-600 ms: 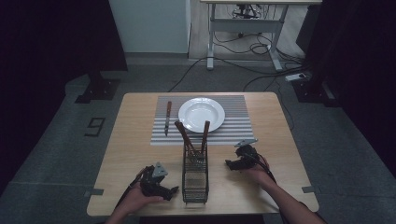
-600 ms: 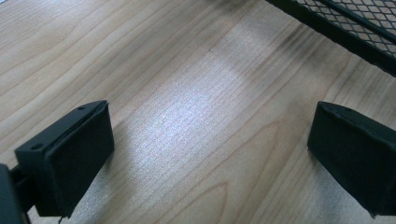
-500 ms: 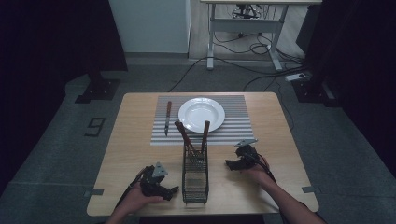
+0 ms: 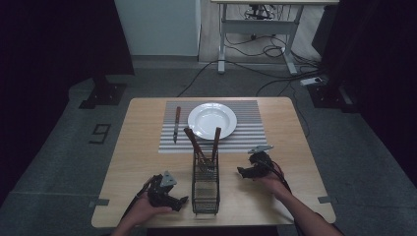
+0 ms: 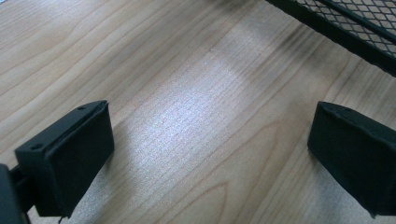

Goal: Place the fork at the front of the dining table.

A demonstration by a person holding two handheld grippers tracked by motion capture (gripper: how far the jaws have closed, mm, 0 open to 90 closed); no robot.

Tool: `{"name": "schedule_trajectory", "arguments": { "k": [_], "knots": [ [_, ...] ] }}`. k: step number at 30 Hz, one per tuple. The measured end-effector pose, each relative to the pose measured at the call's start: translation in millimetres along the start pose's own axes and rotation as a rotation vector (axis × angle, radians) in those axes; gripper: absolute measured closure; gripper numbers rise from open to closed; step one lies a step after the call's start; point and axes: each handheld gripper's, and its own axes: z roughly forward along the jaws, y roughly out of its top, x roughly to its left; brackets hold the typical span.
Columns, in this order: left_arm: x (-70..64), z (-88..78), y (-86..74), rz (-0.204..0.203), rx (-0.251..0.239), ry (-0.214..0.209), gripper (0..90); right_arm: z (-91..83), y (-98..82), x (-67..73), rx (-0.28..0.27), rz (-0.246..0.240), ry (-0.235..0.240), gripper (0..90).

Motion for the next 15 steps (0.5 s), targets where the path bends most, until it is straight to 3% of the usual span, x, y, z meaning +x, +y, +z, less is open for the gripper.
{"name": "schedule_trajectory", "arguments": {
  "k": [5, 15],
  "knots": [
    [0.0, 0.0, 0.0, 0.0, 0.0, 0.0, 0.3, -5.3, 1.7, -1.0, -0.026, 0.016, 0.0, 17.1],
    [-0.1, 0.0, 0.0, 0.0, 0.0, 0.001, 0.3, -31.0, 9.2, 2.1, -0.144, 0.019, 0.028, 17.1]
  ]
}}
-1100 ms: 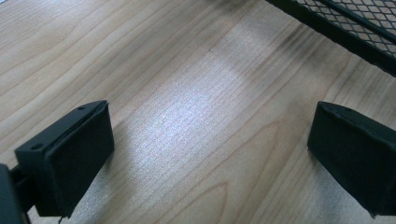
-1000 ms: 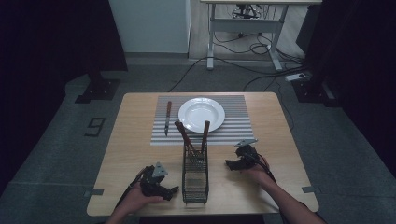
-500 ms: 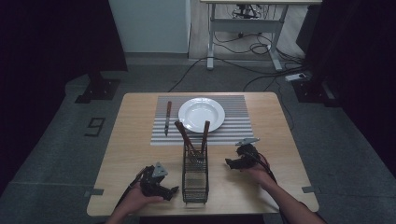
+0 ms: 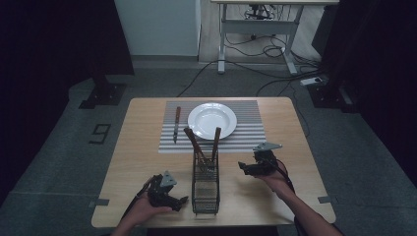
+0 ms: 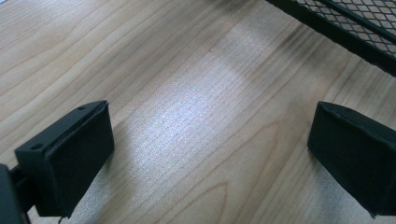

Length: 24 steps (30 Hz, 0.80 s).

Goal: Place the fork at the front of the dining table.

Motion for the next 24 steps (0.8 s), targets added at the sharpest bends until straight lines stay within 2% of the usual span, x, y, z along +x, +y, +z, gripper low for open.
{"name": "schedule_trajectory", "arguments": {
  "k": [8, 14, 19, 24],
  "knots": [
    [0.0, 0.0, 0.0, 0.0, 0.0, -0.001, 0.3, -19.5, 13.1, 1.1, -0.085, 0.009, 0.029, 18.1],
    [0.4, 0.3, 0.3, 0.003, 0.001, -0.003, 0.1, -34.9, 25.3, 1.7, -0.151, 0.016, 0.06, 22.5],
    [0.3, 0.3, 0.3, 0.002, 0.0, -0.002, 0.0, -41.9, 37.7, 4.7, -0.18, 0.024, 0.088, 23.3],
    [0.3, 0.2, 0.3, 0.003, 0.001, -0.002, 0.1, -44.3, 50.4, 11.7, -0.203, 0.005, 0.113, 25.4]
  ]
}}
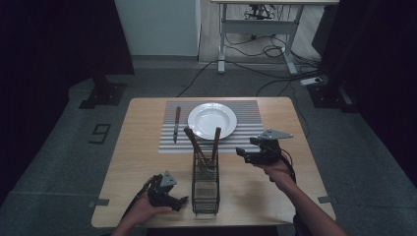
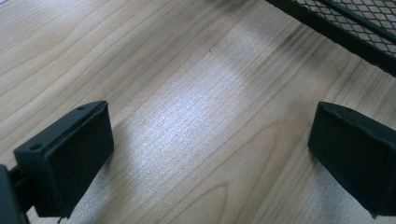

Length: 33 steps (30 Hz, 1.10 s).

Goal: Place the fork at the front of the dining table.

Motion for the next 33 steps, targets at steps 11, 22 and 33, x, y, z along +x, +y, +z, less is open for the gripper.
{"name": "schedule_trajectory", "arguments": {
  "k": [11, 22, 33],
  "knots": [
    [0.0, 0.0, 0.0, 0.0, 0.0, -0.001, 0.1, 5.8, 26.2, 10.8, -0.051, -0.02, 0.041, 29.6],
    [-0.1, 0.1, 0.0, -0.002, -0.001, 0.0, 0.1, 23.0, 43.1, 19.7, -0.055, -0.027, 0.069, 31.3],
    [-0.1, 0.1, 0.0, -0.001, -0.001, 0.0, 0.1, 44.8, 48.8, 31.5, -0.037, -0.038, 0.096, 33.6]
  ]
}}
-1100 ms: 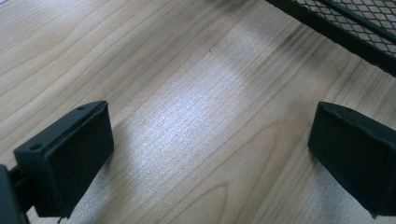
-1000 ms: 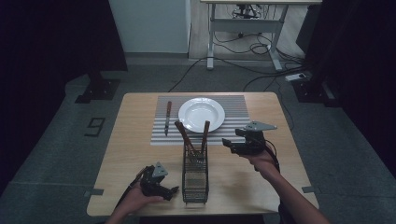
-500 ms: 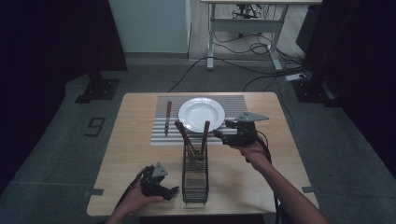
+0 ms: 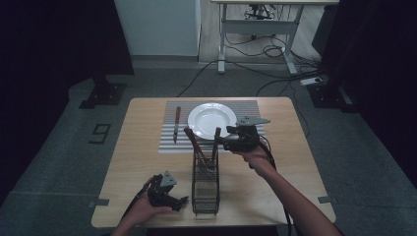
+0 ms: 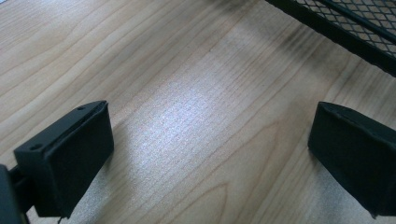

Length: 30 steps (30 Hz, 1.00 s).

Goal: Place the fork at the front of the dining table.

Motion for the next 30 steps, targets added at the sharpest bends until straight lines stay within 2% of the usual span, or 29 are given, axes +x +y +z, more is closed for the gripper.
{"name": "schedule_trajectory", "arguments": {
  "k": [7, 13, 19, 23, 24, 30],
  "knots": [
    [-0.1, -0.1, -0.1, 0.0, 0.0, 0.0, 0.1, 14.3, -0.5, 5.1, 0.017, -0.012, 0.006, 39.4],
    [-0.3, -0.2, -0.3, 0.0, -0.001, -0.001, 0.1, 21.6, -5.7, 3.5, 0.025, 0.0, 0.033, 51.9],
    [-0.2, -0.2, -0.3, 0.0, -0.001, -0.001, 0.1, 28.0, -10.6, -0.2, 0.028, 0.034, 0.064, 65.4],
    [-0.3, -0.2, -0.3, 0.0, -0.001, -0.001, 0.1, 29.8, -11.9, -2.3, 0.03, 0.057, 0.095, 69.4],
    [-0.2, -0.2, -0.3, 0.0, -0.001, -0.001, 0.1, 30.6, -12.4, -3.2, 0.031, 0.072, 0.115, 72.0],
    [-0.2, -0.2, -0.3, 0.0, -0.001, -0.001, 0.1, 30.6, -13.0, -3.7, 0.023, 0.091, 0.136, 77.2]
  ]
}}
